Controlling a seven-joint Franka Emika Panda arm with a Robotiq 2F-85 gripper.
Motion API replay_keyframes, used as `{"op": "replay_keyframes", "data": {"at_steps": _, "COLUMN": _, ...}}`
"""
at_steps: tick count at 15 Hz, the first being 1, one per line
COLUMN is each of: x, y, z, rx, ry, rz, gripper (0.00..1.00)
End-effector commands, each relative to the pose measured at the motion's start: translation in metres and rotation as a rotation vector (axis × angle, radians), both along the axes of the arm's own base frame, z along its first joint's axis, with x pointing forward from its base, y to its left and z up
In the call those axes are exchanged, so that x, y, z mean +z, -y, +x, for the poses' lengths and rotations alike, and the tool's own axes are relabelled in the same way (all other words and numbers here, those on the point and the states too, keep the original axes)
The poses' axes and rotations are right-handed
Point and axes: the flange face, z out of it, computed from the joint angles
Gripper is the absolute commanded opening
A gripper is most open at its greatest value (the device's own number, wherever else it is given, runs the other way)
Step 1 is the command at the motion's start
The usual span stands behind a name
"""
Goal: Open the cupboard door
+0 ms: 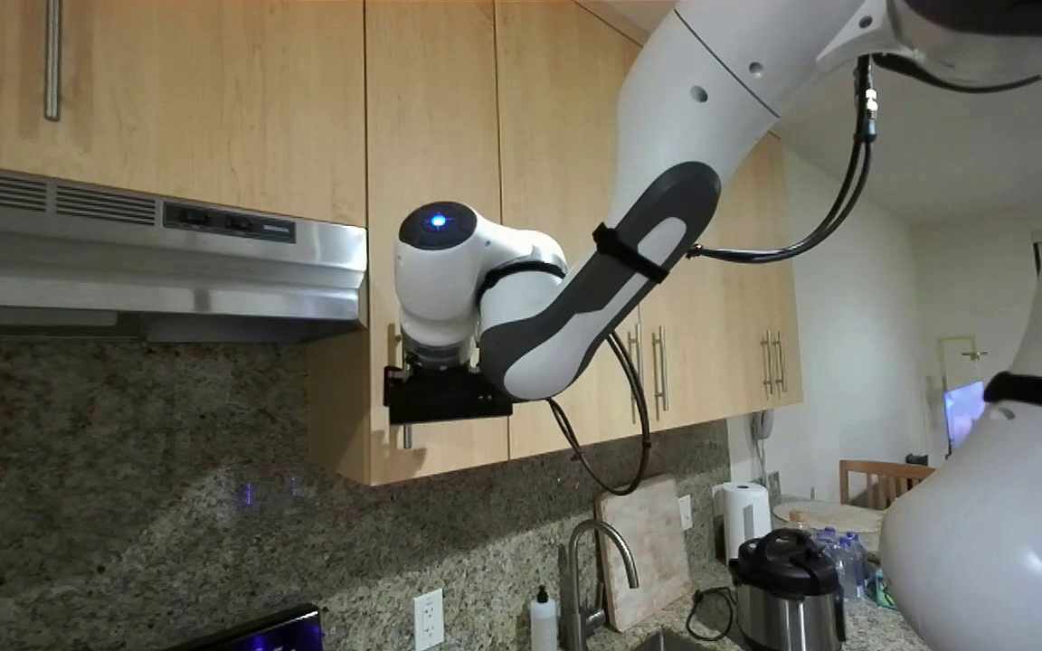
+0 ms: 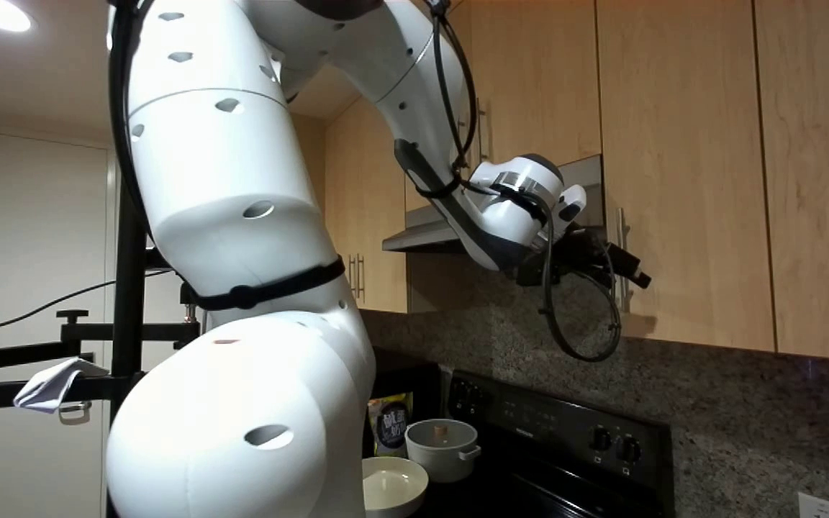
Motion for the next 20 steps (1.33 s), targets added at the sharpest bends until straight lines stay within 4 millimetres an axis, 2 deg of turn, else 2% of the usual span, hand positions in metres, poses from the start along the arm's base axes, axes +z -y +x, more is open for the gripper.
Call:
{"op": "replay_keyframes", "data": {"at_steps": 1, "x": 0.008, "y": -0.001, "z": 0.018, "rx": -0.048, "ry": 0.063, "rz": 0.022, "gripper": 1.0}}
{"op": "replay_keyframes", "data": {"at_steps": 6, "x": 0.011, "y": -0.003, "z": 0.037, "rx": -0.043, "ry": 0.073, "rz": 0.01, "gripper": 1.0}}
{"op": "replay_keyframes", "data": {"at_steps": 11, "x": 0.011, "y": 0.019, "z": 0.054, "rx": -0.098, "ry": 0.07, "rz": -0.032, "gripper": 1.0}}
{"op": "replay_keyframes", "data": {"at_steps": 17, "x": 0.001, "y": 0.035, "z": 0.065, "rx": -0.15, "ry": 0.048, "rz": -0.046, "gripper": 1.0}}
{"op": "replay_keyframes", "data": {"at_steps": 20, "x": 0.005, "y": 0.041, "z": 0.064, "rx": -0.172, "ry": 0.053, "rz": -0.039, "gripper": 1.0}}
